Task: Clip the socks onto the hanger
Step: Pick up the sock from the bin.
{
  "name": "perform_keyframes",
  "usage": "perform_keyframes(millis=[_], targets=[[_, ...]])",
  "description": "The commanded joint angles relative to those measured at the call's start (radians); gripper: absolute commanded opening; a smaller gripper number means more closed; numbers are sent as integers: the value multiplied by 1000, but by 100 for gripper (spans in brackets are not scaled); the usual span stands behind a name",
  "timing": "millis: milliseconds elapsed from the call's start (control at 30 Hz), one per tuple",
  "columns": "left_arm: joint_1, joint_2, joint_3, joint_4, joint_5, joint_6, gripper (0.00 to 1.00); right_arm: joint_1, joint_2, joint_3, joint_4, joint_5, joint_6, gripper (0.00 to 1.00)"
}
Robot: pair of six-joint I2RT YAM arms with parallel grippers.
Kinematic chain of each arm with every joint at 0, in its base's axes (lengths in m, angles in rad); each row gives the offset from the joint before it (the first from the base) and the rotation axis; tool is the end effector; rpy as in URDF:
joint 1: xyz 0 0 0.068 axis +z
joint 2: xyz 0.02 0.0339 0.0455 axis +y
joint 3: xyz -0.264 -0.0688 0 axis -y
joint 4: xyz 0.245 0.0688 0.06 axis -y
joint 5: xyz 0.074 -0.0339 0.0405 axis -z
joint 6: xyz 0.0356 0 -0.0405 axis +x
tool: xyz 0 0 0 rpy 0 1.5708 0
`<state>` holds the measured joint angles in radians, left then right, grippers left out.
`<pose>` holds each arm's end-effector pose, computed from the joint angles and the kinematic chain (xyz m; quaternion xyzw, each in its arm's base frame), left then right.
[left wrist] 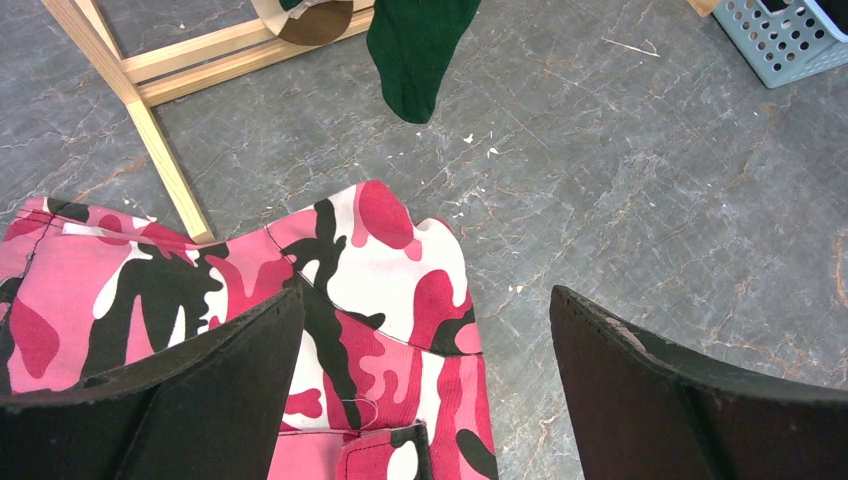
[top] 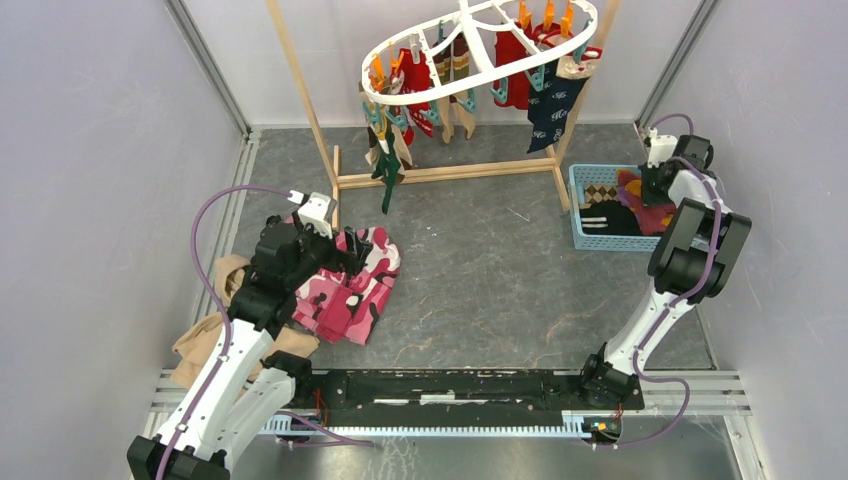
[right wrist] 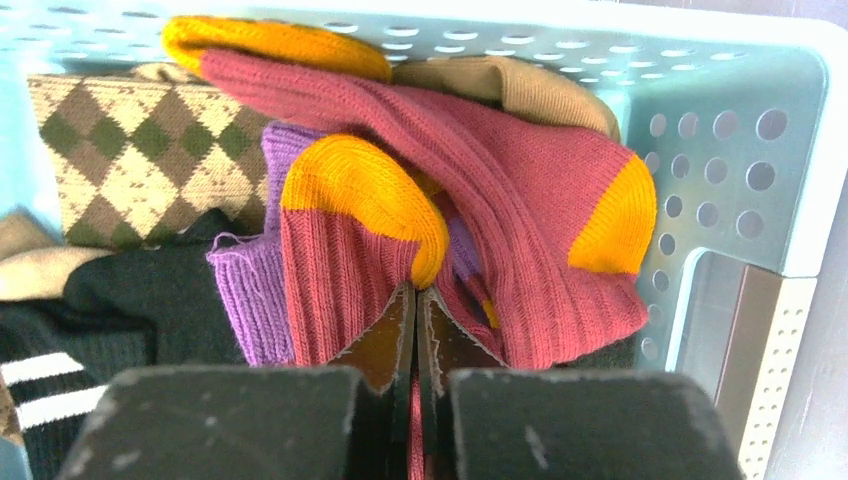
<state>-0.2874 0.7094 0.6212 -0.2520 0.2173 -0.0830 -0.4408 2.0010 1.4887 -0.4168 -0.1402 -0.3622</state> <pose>0.1623 -0.0560 0.2874 0.1451 0.8012 -0.1927 0.5477 0.3987 -0.1826 0.1981 0.0151 0.9468 -0.0618 0.3156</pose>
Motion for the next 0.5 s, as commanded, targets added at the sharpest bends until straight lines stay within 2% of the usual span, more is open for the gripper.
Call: perform_keyframes(millis=[0, 167, 467], targets=[[5, -7, 2, 37, 16, -15, 97, -9, -141, -65, 66, -61, -11, 0], [7, -5, 3, 37, 16, -15, 97, -24, -278, -125, 135, -122, 18, 0], [8, -8, 3, 40, 20, -14, 97, -30, -434, -176, 162, -227, 46, 0]])
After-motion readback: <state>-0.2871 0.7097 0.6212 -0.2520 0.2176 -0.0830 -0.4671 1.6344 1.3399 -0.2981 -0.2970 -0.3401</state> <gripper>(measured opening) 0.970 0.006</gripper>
